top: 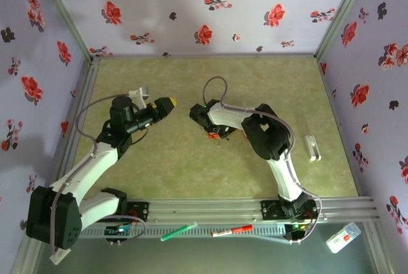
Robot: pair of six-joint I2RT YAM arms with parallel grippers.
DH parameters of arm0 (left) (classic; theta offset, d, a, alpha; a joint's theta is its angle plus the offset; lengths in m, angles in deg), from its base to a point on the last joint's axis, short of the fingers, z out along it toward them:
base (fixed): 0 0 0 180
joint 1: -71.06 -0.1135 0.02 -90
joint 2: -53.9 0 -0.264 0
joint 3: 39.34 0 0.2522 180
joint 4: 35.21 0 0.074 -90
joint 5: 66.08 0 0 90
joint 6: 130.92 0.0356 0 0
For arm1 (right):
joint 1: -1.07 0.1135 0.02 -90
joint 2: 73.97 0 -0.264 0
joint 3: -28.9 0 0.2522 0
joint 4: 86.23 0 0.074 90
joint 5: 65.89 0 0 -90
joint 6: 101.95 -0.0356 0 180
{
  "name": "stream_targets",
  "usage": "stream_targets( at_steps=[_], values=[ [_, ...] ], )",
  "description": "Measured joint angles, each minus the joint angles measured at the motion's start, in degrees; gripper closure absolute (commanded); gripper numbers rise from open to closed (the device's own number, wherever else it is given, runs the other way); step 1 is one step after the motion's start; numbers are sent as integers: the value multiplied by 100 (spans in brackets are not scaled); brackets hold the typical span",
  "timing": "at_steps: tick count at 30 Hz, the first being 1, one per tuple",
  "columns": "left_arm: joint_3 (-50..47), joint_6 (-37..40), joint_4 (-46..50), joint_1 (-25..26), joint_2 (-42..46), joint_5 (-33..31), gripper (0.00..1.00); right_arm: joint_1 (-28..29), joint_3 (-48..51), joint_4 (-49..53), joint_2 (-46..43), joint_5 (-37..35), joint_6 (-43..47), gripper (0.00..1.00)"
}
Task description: Unlock with the key
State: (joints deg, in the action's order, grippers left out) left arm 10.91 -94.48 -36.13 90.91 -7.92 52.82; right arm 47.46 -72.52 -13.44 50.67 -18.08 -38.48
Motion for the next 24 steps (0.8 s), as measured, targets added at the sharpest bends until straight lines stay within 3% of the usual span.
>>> stream_targets(
  at_steps=[12,15,19,24],
  values=[
    [-35,-2,20,-7,20,2,31,50,83,-249,0,654,-337,99],
    [-35,-2,20,-7,17,17,30,52,81,-280,0,752,-356,88],
    [-35,-4,17,-7,17,22,30,44,81,-273,-4,772,-420,67],
    [-35,-9,-31,-4,-63,24,30,-11,144,-267,-188,898,-501,57]
  ],
)
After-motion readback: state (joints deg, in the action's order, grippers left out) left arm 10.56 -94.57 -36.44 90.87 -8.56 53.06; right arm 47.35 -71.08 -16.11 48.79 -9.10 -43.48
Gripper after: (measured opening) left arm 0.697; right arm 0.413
